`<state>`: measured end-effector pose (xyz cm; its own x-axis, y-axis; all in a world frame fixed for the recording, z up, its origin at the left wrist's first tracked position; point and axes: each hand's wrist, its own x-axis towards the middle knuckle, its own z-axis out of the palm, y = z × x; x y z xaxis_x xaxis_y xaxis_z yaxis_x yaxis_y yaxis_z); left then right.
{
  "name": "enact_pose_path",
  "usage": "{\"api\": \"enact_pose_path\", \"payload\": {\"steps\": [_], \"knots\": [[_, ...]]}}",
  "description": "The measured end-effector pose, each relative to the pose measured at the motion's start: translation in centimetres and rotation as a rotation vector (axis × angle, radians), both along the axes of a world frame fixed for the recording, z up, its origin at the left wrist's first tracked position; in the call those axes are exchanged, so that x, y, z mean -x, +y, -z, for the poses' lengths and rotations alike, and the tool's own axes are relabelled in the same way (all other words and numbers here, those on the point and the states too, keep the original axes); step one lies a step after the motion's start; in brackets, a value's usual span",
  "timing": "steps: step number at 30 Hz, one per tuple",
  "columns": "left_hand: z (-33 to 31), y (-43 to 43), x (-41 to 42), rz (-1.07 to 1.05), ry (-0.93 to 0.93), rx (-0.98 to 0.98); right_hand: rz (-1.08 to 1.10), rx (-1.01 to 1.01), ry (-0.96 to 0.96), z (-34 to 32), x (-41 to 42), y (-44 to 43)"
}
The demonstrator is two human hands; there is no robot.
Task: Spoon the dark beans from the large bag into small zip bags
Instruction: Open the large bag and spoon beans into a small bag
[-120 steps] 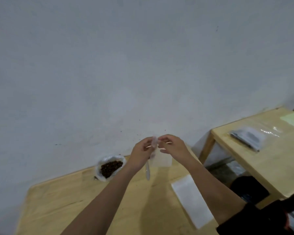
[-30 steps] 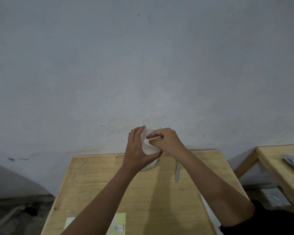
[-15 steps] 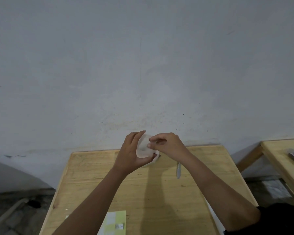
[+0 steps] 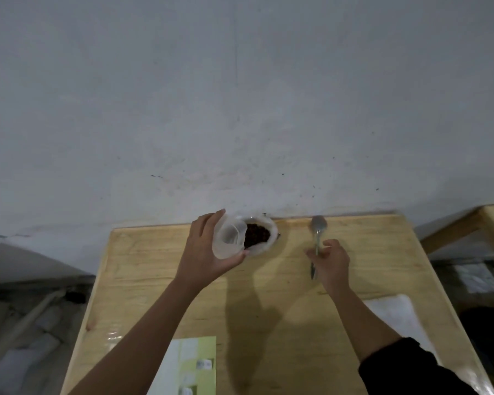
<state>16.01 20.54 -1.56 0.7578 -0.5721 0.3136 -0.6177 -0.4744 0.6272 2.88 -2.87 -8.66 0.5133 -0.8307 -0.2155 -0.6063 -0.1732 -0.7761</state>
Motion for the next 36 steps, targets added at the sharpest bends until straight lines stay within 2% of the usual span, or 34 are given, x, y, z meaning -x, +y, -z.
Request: {"api": "enact_pose_path", "payload": {"steps": [8, 14, 18, 20, 23, 32, 34, 36], "knots": [[1.2, -0.3, -0.6, -0.018, 0.069, 0.022, -0.068, 0.178, 0.091, 1.8, -0.8, -0.2], [1.4, -0.6, -0.5, -0.01, 0.081, 0.041, -0.065, 0.187, 0.135, 1.5, 0.4, 0.0], [1.2, -0.5, -0.2, -0.022, 0.083, 0.039, 0.001, 0.198, 0.081, 0.7, 2.0, 0.3], [1.1, -0.6, 0.0, -0.021, 0.092, 0.035, 0.021, 0.204, -0.015, 0.2, 2.7, 0.4], [1.1, -0.5, 0.6, -0.015, 0.092, 0.028, 0.036, 0.101, -0.162, -1.6, 3.2, 0.7], [0.8, 1.6, 1.1, -0.043, 0.118, 0.044, 0.103, -0.431, -0.637, -6.7, 1.3, 3.9], [0.6, 2.5, 1.0, -0.05, 0.12, 0.055, 0.096, -0.466, -0.669, -7.0, 0.4, 4.8], [0.5, 3.4, 0.8, -0.069, 0.119, 0.053, 0.049, -0.408, -0.639, -6.9, -0.7, 5.5]]}}
